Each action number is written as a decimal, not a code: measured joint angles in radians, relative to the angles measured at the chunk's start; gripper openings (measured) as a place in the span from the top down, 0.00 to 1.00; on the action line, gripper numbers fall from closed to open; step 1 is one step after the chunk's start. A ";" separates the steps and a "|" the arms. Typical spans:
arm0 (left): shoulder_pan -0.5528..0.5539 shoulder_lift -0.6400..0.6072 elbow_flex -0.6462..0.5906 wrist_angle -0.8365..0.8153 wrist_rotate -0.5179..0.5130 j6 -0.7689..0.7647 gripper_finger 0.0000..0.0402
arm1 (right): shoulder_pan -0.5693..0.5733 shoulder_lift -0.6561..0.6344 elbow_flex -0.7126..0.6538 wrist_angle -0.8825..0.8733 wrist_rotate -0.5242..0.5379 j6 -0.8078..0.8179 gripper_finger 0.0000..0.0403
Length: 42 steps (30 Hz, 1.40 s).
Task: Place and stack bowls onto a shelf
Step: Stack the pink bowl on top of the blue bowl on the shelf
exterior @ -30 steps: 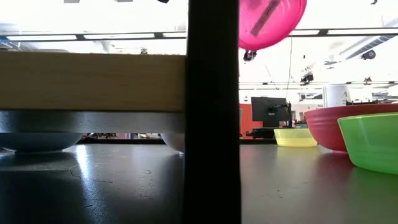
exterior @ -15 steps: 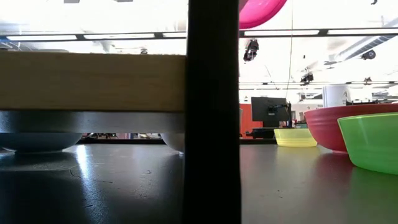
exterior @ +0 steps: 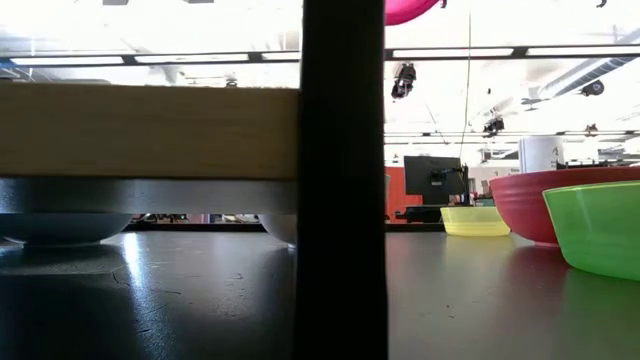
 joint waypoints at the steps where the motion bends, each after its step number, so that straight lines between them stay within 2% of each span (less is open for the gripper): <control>1: 0.003 0.000 0.005 -0.002 0.009 0.000 0.99 | 0.000 0.000 0.000 -0.001 0.001 0.001 0.91; 5: 0.018 0.000 0.021 -0.022 0.022 0.001 1.00 | 0.000 -0.002 0.002 -0.001 0.006 0.012 0.81; 9: 0.030 0.000 0.028 -0.049 0.020 0.004 1.00 | 0.000 -0.002 0.030 -0.007 0.025 0.098 0.70; 17: 0.031 -0.006 0.030 -0.084 0.021 -0.017 1.00 | 0.000 -0.019 0.106 -0.064 0.187 0.181 0.54; 21: 0.037 -0.010 0.030 -0.086 0.021 -0.019 1.00 | 0.000 -0.023 0.148 -0.064 0.239 0.187 0.52; 25: 0.048 -0.028 0.030 -0.122 0.014 -0.009 1.00 | 0.000 -0.044 0.191 -0.073 0.359 0.220 0.52; 28: 0.052 -0.068 0.041 -0.219 -0.043 0.000 1.00 | 0.000 -0.075 0.205 -0.104 0.467 0.280 0.54; 30: 0.051 -0.102 0.052 -0.317 -0.091 -0.016 1.00 | 0.000 -0.097 0.206 -0.129 0.503 0.332 0.54; 33: 0.038 -0.154 0.081 -0.467 -0.138 -0.130 1.00 | 0.000 -0.128 0.205 -0.169 0.522 0.442 0.55; 36: 0.000 -0.202 0.113 -0.666 -0.180 -0.332 1.00 | 0.000 -0.155 0.204 -0.229 0.554 0.556 0.56; 42: -0.164 -0.229 0.193 -0.958 -0.294 -0.722 1.00 | 0.000 -0.189 0.204 -0.281 0.601 0.730 0.58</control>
